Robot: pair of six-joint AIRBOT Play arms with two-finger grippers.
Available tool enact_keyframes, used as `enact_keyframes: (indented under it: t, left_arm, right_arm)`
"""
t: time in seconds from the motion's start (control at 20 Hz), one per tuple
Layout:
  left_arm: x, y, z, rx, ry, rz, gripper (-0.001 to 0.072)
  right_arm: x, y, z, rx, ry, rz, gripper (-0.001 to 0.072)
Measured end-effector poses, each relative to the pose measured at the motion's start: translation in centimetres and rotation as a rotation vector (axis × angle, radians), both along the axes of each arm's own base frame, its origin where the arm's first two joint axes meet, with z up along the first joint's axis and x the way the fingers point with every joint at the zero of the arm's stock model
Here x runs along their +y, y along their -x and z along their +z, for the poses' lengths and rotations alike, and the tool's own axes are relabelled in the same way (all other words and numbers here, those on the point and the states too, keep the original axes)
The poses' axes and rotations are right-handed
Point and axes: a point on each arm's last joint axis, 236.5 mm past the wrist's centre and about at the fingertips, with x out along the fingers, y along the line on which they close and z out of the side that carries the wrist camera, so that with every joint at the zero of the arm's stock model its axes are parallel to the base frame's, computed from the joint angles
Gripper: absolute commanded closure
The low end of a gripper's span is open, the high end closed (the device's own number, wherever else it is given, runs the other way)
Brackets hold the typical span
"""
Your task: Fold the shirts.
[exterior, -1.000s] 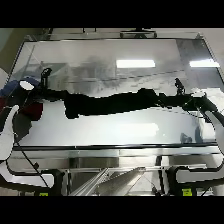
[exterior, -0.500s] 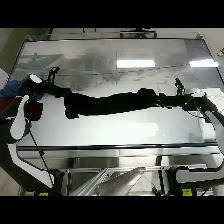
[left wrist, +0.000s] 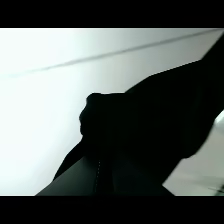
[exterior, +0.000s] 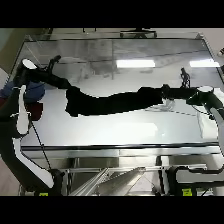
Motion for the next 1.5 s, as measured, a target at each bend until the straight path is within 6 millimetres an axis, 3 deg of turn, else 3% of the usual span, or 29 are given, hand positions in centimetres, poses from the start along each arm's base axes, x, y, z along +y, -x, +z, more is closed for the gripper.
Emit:
enact_keyframes:
  t: [0.2, 0.35, 0.45, 0.55, 0.6, 0.75, 0.85, 0.95, 1.05, 1.2, 1.3, 1.35, 1.4, 1.45, 1.5]
  left_arm:
    - [-3.6, 0.4, 9.2, -0.107, 0.225, -0.038, 0.0694]
    - [-5.6, 2.6, 18.2, -0.223, 0.436, -0.081, 0.0694]
    - [-6.2, 5.0, 25.0, -0.321, 0.581, -0.121, 0.0694]
    - [-6.0, 8.7, 31.9, -0.435, 0.695, -0.173, 0.0694]
    - [-5.6, 10.4, 34.4, -0.486, 0.718, -0.192, 0.0694]
    - [-4.0, 14.6, 39.0, -0.613, 0.707, -0.206, 0.0686]
    - [-2.6, 15.3, 39.0, -0.637, 0.641, -0.135, 0.0686]
    - [-0.9, 14.0, 36.1, -0.585, 0.569, -0.020, 0.0686]
    - [0.8, 12.1, 30.5, -0.455, 0.523, 0.111, 0.0686]
    - [2.9, 10.1, 19.5, -0.196, 0.504, 0.291, 0.0686]
    - [3.5, 10.1, 12.4, -0.024, 0.495, 0.370, 0.0688]
    - [3.6, 10.4, 9.5, 0.049, 0.491, 0.395, 0.0686]
    - [3.6, 10.9, 6.6, 0.126, 0.488, 0.414, 0.0618]
    - [3.6, 11.5, 4.2, 0.192, 0.486, 0.426, 0.0380]
    - [3.5, 11.9, 2.3, 0.248, 0.486, 0.435, 0.0370]
  right_arm:
    - [-0.3, -0.8, 9.0, -0.208, 0.012, 0.028, 0.0691]
    - [-1.2, 0.4, 17.5, -0.403, 0.063, 0.018, 0.0691]
    - [-2.1, 2.2, 23.5, -0.545, 0.118, -0.017, 0.0691]
    - [-3.2, 4.7, 29.5, -0.697, 0.190, -0.080, 0.0691]
    - [-3.8, 6.1, 32.0, -0.769, 0.232, -0.117, 0.0691]
    - [-4.9, 10.0, 38.0, -0.950, 0.359, -0.226, 0.0692]
    - [-5.4, 10.8, 39.1, -0.984, 0.406, -0.261, 0.0692]
    - [-6.3, 9.3, 37.4, -0.916, 0.382, -0.274, 0.0691]
    - [-6.9, 5.9, 32.2, -0.740, 0.319, -0.243, 0.0692]
    - [-6.0, 0.6, 18.7, -0.352, 0.206, -0.123, 0.0692]
    - [-4.2, -1.1, 10.0, -0.121, 0.129, -0.043, 0.0679]
    - [-3.3, -1.5, 6.4, -0.029, 0.095, -0.016, 0.0474]
    - [-2.5, -1.8, 2.9, 0.052, 0.066, 0.005, 0.0219]
    - [-1.9, -1.7, 0.3, 0.120, 0.033, 0.021, 0.0160]
    - [-1.4, -1.7, -2.1, 0.177, 0.005, 0.031, 0.0161]
